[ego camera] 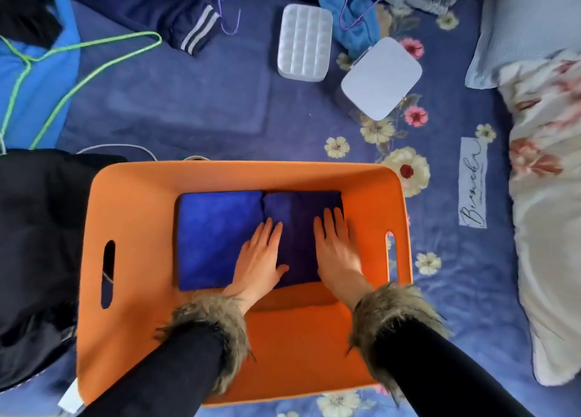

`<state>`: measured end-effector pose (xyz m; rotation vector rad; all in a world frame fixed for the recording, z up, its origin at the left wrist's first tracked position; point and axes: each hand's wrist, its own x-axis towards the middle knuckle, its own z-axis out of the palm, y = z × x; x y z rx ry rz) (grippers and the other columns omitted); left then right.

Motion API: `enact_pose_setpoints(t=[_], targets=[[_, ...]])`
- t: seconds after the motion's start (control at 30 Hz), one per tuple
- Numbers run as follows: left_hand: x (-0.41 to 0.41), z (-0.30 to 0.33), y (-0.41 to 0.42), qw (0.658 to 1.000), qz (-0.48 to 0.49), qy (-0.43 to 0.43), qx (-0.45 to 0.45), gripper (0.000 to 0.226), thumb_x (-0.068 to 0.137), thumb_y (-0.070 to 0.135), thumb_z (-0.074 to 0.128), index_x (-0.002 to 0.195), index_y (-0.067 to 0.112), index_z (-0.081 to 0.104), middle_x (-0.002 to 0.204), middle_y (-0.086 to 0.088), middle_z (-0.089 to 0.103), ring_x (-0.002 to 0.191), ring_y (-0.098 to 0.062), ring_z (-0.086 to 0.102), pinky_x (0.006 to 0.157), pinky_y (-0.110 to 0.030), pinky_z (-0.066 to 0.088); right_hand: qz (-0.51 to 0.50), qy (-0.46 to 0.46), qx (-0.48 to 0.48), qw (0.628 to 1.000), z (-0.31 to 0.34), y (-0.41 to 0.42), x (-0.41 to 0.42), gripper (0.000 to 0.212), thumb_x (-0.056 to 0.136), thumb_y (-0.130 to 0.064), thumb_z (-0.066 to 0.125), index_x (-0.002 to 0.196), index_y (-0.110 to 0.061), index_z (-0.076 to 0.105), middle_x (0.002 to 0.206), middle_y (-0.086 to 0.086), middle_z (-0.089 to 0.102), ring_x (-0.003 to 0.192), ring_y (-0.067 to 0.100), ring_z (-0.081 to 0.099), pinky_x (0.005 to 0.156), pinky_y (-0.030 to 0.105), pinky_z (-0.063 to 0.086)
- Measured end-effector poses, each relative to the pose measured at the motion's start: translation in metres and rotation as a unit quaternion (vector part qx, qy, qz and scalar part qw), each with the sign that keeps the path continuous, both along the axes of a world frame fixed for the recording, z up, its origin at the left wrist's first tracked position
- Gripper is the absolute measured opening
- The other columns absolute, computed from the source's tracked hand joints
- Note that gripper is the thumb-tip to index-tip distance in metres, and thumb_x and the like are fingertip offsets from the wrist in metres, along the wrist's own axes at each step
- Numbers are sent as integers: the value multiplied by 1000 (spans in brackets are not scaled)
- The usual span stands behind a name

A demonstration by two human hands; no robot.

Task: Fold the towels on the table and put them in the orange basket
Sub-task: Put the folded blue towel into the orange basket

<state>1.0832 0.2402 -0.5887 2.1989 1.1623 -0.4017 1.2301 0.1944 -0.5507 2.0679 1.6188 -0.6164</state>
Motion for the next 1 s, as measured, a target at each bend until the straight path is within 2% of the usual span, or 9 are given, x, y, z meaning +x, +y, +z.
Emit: enact_pose_setpoints(t=[0.13, 0.2, 0.3, 0.4, 0.57, 0.73, 0.8, 0.87, 1.0], targets=[[-2, -14, 9, 993, -83, 22, 83, 102, 81, 50, 62, 148, 18, -9, 155, -7, -21, 139, -23, -26, 116, -41, -4, 33, -19, -31, 999, -21, 19, 13, 82, 93, -24, 50, 147, -10, -10, 155, 17, -12, 143, 34, -11, 114, 48, -9], [-1, -18, 17, 984, -125, 15, 128, 114, 73, 55, 66, 146, 19, -14, 149, -8, -31, 136, -26, -32, 112, -46, -13, 55, -48, -62, 995, -31, 24, 17, 89, 91, -34, 53, 146, -12, -14, 155, 16, -16, 142, 34, -14, 113, 49, -11], [4, -22, 28, 971, -187, 44, 145, 123, 65, 66, 64, 146, 19, -16, 145, -12, -36, 132, -29, -38, 108, -52, -19, 57, -60, -85, 993, -39, 20, 19, 91, 91, -40, 52, 146, -15, -16, 154, 17, -18, 142, 37, -15, 112, 50, -11], [7, -28, 38, 966, -205, 91, 129, 127, 61, 75, 59, 146, 18, -16, 143, -13, -36, 126, -30, -43, 106, -56, -21, 58, -72, -106, 990, -40, 19, 18, 92, 92, -42, 50, 145, -15, -19, 154, 18, -19, 141, 38, -16, 113, 49, -11], [15, -34, 45, 962, -218, 121, 113, 129, 61, 80, 55, 145, 19, -21, 150, -15, -30, 136, -29, -32, 105, -58, -20, 65, -97, -136, 984, -44, 22, 15, 92, 93, -42, 47, 143, -10, -23, 152, 21, -21, 140, 40, -17, 114, 50, -9], [20, -28, 42, 961, -215, 135, 113, 126, 64, 78, 55, 145, 18, -21, 152, -15, -27, 140, -30, -24, 106, -59, -17, 76, -108, -124, 983, -43, 20, 15, 95, 91, -48, 48, 144, -11, -22, 153, 21, -18, 141, 39, -17, 112, 50, -12], [16, -17, 39, 966, -198, 122, 110, 119, 68, 75, 53, 146, 18, -17, 154, -13, -21, 142, -29, -19, 109, -57, -13, 61, -75, -120, 988, -35, 15, 12, 103, 85, -52, 56, 145, -13, -18, 154, 20, -16, 141, 38, -16, 112, 51, -13], [7, 2, 32, 979, -150, 93, 102, 108, 76, 71, 49, 148, 18, -12, 156, -10, -14, 144, -25, -16, 112, -53, -9, 17, -11, -83, 996, -20, 4, 5, 102, 83, -49, 60, 147, -17, -12, 156, 17, -9, 143, 35, -13, 113, 51, -8], [-25, 60, 4, 995, 5, -16, 97, 76, 92, 54, 40, 150, 17, 9, 158, -3, 6, 146, -17, -2, 116, -46, 0, -133, 112, 22, 985, 24, -23, -11, 93, 87, -39, 58, 148, -23, -10, 158, 5, 0, 145, 24, -6, 115, 43, 14]])
